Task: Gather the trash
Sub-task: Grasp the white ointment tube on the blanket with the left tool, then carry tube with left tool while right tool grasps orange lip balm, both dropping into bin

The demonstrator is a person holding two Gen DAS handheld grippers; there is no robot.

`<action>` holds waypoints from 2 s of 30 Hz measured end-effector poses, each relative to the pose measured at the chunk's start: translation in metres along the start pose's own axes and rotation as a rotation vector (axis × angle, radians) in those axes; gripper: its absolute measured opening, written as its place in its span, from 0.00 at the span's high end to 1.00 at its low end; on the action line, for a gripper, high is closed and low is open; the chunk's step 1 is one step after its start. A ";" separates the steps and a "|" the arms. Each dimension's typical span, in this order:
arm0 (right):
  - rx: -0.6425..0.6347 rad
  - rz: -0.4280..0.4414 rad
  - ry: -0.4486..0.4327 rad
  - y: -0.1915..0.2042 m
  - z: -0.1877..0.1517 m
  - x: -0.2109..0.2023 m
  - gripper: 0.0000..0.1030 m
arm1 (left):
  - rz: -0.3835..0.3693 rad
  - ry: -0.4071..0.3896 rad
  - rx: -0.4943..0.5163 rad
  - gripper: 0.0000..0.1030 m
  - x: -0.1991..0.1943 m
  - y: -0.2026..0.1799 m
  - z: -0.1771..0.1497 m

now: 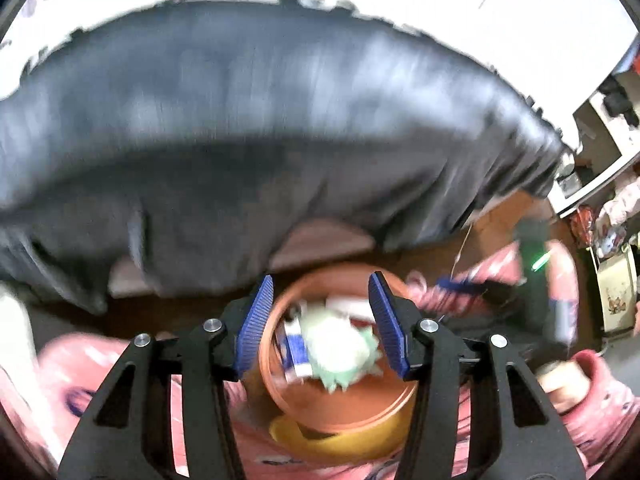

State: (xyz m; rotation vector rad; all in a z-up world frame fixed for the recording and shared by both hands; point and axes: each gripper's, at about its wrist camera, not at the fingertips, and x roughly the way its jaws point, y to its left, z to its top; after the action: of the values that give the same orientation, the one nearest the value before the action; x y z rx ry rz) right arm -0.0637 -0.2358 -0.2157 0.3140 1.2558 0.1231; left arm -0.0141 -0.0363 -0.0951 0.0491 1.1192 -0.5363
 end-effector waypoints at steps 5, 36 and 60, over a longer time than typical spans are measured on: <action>0.008 0.014 -0.008 -0.002 0.000 0.000 0.27 | -0.003 -0.117 0.029 0.43 -0.030 -0.018 0.071; 0.017 0.080 -0.110 -0.006 -0.001 -0.025 0.26 | 0.019 -0.214 -0.076 0.69 -0.019 -0.017 0.158; 0.041 0.044 -0.371 0.105 0.283 -0.106 0.33 | -0.024 -0.270 -0.144 0.69 -0.064 0.065 0.000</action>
State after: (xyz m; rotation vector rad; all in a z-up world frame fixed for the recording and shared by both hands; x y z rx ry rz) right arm 0.1795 -0.2110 -0.0104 0.3807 0.8854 0.0727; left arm -0.0069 0.0447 -0.0544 -0.1581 0.8924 -0.4670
